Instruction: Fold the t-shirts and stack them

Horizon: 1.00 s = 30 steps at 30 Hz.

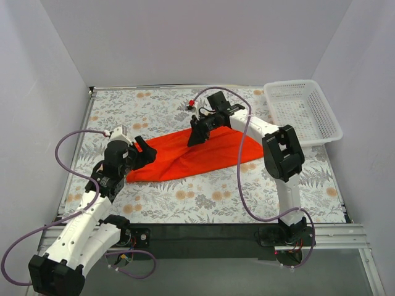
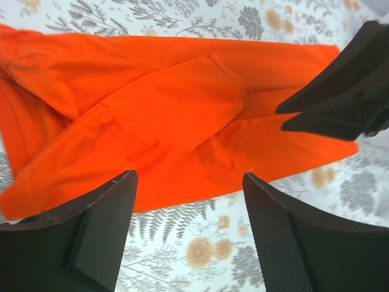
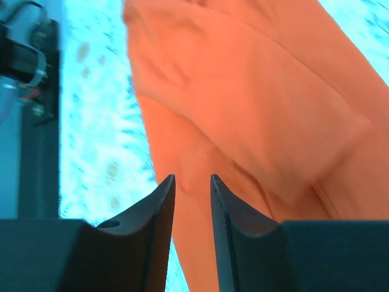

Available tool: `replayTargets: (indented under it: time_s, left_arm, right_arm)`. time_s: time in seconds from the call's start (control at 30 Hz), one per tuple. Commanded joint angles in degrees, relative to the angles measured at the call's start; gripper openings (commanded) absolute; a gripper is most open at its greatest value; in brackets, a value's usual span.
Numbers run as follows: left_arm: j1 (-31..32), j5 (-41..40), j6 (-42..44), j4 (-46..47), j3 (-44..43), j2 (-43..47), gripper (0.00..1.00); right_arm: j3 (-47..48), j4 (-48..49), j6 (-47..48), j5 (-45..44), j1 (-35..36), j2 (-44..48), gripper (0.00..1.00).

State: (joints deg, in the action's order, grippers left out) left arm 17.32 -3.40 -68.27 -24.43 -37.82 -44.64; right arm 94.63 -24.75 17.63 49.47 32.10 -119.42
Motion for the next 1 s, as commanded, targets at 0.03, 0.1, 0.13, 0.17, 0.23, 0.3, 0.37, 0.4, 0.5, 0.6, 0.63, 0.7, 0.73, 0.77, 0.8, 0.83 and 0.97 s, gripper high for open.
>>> replayTargets:
  time_s: [0.03,0.1,0.13,0.17,0.23,0.3,0.37,0.4,0.5,0.6,0.63,0.7,0.73,0.77,0.8,0.83,0.97]
  left_arm:
    - [-0.36,-0.55,-19.05,1.22,4.41,0.34,0.63]
    - [-0.36,-0.47,-23.19,4.9,8.18,0.35,0.61]
    - [-0.45,-0.64,-24.44,6.13,9.68,0.26,0.6]
    - [-0.45,-1.17,-25.76,8.06,10.92,0.08,0.57]
    - [-0.62,-4.68,-31.54,8.34,13.82,-1.23,0.47]
    - [-0.8,-7.83,-35.07,7.99,15.23,-2.2,0.34]
    - [-0.97,-9.25,-37.45,7.99,16.38,-3.6,0.33]
    - [-1.06,-10.39,-38.77,7.38,16.38,-3.96,0.33]
    - [-1.76,-14.35,-41.93,4.92,16.03,-5.28,0.29]
    - [-3.08,-16.9,-44.05,2.98,16.2,-6.33,0.28]
    - [-4.04,-17.25,-44.58,2.2,16.38,-6.68,0.28]
    - [-6.06,-16.82,-44.93,2.01,16.99,-8.35,0.28]
    - [-6.77,-16.56,-45.11,1.75,17.08,-8.96,0.28]
    - [-7.38,-15.6,-45.2,1.49,17.34,-9.75,0.28]
    - [-8.09,-15.15,-45.46,1.49,17.52,-11.07,0.28]
    - [-9.31,-14.62,-45.46,1.31,17.69,-11.86,0.28]
    - [-10.73,-13.21,-43.01,2.54,17.43,-12.4,0.33]
  right_arm:
    - [5.55,2.6,-4.96,10.65,3.76,-6.96,0.31]
    - [7.23,5.49,-9.86,7.14,4.99,-9.42,0.31]
    - [7.76,6.2,-11.29,6.35,5.08,-10.13,0.31]
    - [8.37,6.9,-12.78,2.94,5.34,-10.83,0.31]
    - [8.64,7.09,-14.37,1.16,5.34,-12.24,0.31]
    - [7.77,7.09,-15.34,-3.67,5.17,-12.6,0.3]
    - [7.06,7.17,-15.52,-4.99,4.64,-12.77,0.3]
    - [6.89,7.17,-15.78,-5.78,4.55,-13.03,0.3]
    - [6.71,7.09,-16.04,-6.93,3.94,-13.47,0.29]
    - [6.71,7.0,-15.96,-7.9,3.59,-13.56,0.29]
    - [6.71,6.91,-15.87,-8.34,3.5,-13.56,0.28]
    - [6.71,6.56,-15.43,-9.3,3.15,-13.83,0.29]
    - [6.71,6.47,-15.52,-9.66,2.89,-13.91,0.28]
    - [6.8,6.21,-15.34,-9.83,2.54,-14.09,0.28]
    - [6.8,5.86,-14.99,-9.92,2.27,-14.09,0.28]
    - [6.88,5.6,-14.82,-9.84,2.01,-14.0,0.28]
    - [8.81,2.35,-10.61,-6.42,0.86,-10.94,0.32]
